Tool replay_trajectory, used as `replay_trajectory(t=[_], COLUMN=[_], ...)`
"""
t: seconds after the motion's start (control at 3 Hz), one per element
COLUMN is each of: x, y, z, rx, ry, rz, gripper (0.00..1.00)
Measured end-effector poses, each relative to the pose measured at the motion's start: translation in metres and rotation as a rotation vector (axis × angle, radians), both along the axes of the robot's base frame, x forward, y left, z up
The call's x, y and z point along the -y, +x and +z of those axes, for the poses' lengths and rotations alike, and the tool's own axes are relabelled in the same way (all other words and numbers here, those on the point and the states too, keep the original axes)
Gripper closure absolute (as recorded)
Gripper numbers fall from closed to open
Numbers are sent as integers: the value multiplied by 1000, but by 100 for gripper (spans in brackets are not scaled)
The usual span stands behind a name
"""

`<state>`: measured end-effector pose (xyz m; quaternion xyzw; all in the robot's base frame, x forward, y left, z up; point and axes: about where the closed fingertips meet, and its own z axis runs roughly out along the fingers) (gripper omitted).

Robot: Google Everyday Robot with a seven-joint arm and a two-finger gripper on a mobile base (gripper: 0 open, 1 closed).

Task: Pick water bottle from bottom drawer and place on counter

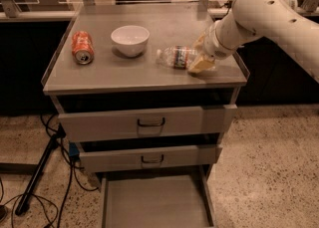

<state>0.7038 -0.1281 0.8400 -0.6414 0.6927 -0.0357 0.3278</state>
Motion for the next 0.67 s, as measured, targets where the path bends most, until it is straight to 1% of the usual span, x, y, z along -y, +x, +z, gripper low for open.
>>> replay_trajectory(t=[0.33, 0.67], x=[0, 0], y=[0, 0], z=[0, 0], rx=[0, 0], ry=[0, 0], rz=[0, 0], gripper=[0, 0])
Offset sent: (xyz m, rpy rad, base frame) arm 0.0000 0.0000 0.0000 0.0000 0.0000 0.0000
